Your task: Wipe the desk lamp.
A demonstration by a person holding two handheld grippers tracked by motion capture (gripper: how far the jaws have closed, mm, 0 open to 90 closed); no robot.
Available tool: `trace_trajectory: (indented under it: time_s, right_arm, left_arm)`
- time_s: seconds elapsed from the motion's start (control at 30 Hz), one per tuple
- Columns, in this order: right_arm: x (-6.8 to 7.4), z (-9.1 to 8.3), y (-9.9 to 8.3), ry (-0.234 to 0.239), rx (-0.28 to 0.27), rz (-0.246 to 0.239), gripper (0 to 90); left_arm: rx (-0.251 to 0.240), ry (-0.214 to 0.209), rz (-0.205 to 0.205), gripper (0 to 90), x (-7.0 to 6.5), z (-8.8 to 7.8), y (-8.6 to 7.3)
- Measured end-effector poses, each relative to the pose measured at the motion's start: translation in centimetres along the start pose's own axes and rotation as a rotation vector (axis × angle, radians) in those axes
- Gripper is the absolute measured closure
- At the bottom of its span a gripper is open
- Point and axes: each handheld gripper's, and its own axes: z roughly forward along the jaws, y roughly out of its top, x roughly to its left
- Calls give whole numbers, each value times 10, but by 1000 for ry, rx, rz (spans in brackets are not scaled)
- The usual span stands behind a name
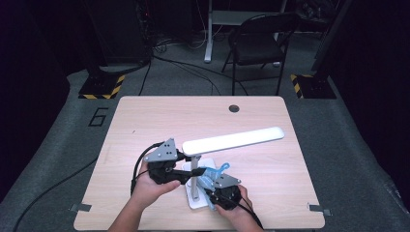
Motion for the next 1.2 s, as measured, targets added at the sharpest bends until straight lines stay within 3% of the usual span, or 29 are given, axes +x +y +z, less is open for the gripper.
trace_trajectory:
  time_s: [0.1, 0.23, 0.37, 0.43, 0.6, 0.83, 1.0, 1.2]
  right_arm:
    - [7, -2, -1, -10, 4, -26, 651]
    - [2, 0, 1, 20, 9, 9, 647]
    - [3, 4, 3, 6, 5, -15, 645]
    - [2, 7, 4, 5, -2, -4, 645]
    - [-7, 18, 11, 5, -18, 0, 646]
    - [-18, 32, 22, -33, -17, 3, 646]
    - [-30, 42, 30, -41, -9, 49, 646]
    - [-42, 57, 44, -58, 3, 54, 645]
  left_arm:
    - [-3, -4, -2, 520, 0, 0, 0]
    - [-6, -16, -6, 519, 1, 0, -1]
    - [-7, -17, -9, 518, 0, 0, -1]
    - [-1, -23, -9, 518, 1, 0, -1]
    - [-2, -21, -12, 518, 1, -1, -1]
    - [-6, -22, -12, 517, 1, -1, -1]
    - [-9, -21, -13, 517, 1, -2, -2]
    - [-17, -18, -15, 517, 1, -1, -2]
